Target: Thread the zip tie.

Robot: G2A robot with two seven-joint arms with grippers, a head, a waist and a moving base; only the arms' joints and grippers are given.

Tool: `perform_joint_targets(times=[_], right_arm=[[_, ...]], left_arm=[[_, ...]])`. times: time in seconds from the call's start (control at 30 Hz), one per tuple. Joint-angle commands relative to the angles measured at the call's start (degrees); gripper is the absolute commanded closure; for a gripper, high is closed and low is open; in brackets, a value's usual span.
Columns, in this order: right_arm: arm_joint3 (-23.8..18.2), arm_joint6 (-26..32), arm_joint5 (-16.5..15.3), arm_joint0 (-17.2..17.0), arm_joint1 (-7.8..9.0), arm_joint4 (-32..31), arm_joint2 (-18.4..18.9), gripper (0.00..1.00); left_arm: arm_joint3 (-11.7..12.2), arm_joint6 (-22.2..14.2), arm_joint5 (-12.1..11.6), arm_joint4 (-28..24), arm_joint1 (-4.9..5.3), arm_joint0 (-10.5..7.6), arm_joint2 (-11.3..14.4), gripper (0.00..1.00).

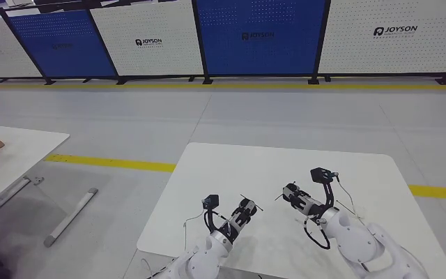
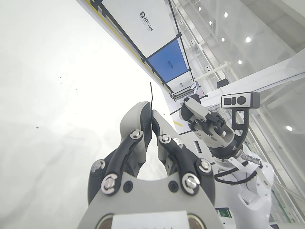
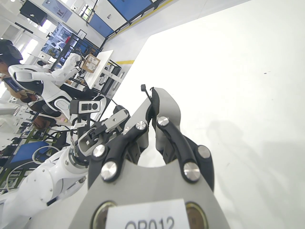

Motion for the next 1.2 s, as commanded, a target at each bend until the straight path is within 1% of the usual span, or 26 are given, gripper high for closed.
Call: perform_joint_targets(times=[0.0, 0.17, 0.27, 0.33, 0.4, 0.5, 0.6, 0.67, 1.0, 1.07, 1.17], right_arm=[[0.00, 0.00, 0.00, 0.00, 0.00, 0.00, 0.00, 1.00], [-0.13, -0.24, -0.09, -0.09, -0.02, 0.02, 0.04, 1.00], [-1.41, -3.01, -0.87, -1.67, -0.09, -0.19, 1.16, 1.00], [-2.65, -6.03, -1.14, -3.57, -0.01, -0.33, 2.36, 1.00], [-4.68, -9.14, -1.75, -6.57, 0.24, -0.69, 3.88, 1.00], [-7.09, -13.74, -1.81, -10.85, 0.57, -1.65, 6.19, 1.00], [-8.11, -14.72, -2.64, -14.00, 0.65, 0.03, 7.60, 1.00], [-8.08, -14.34, -2.17, -14.44, 0.59, 0.02, 7.81, 1.00], [-8.08, -14.34, -2.17, -14.44, 0.59, 0.02, 7.81, 1.00], [-7.78, -15.72, -2.98, -15.11, 0.32, -0.96, 7.26, 1.00], [-6.76, -19.86, -5.84, -16.51, -0.20, -1.13, 6.70, 1.00]], left_arm=[[0.00, 0.00, 0.00, 0.00, 0.00, 0.00, 0.00, 1.00], [0.00, 0.00, 0.00, 0.00, 0.00, 0.00, 0.00, 1.00], [0.00, 0.00, 0.00, 0.00, 0.00, 0.00, 0.00, 1.00], [0.00, 0.00, 0.00, 0.00, 0.00, 0.00, 0.00, 1.00], [0.00, 0.00, 0.00, 0.00, 0.00, 0.00, 0.00, 1.00], [0.00, 0.00, 0.00, 0.00, 0.00, 0.00, 0.00, 1.00], [0.00, 0.00, 0.00, 0.00, 0.00, 0.00, 0.00, 1.00], [0.00, 0.00, 0.00, 0.00, 0.00, 0.00, 0.00, 1.00], [0.00, 0.00, 0.00, 0.00, 0.00, 0.00, 0.00, 1.00], [0.00, 0.00, 0.00, 0.00, 0.00, 0.00, 0.00, 1.00], [0.00, 0.00, 0.00, 0.00, 0.00, 0.00, 0.00, 1.00]])
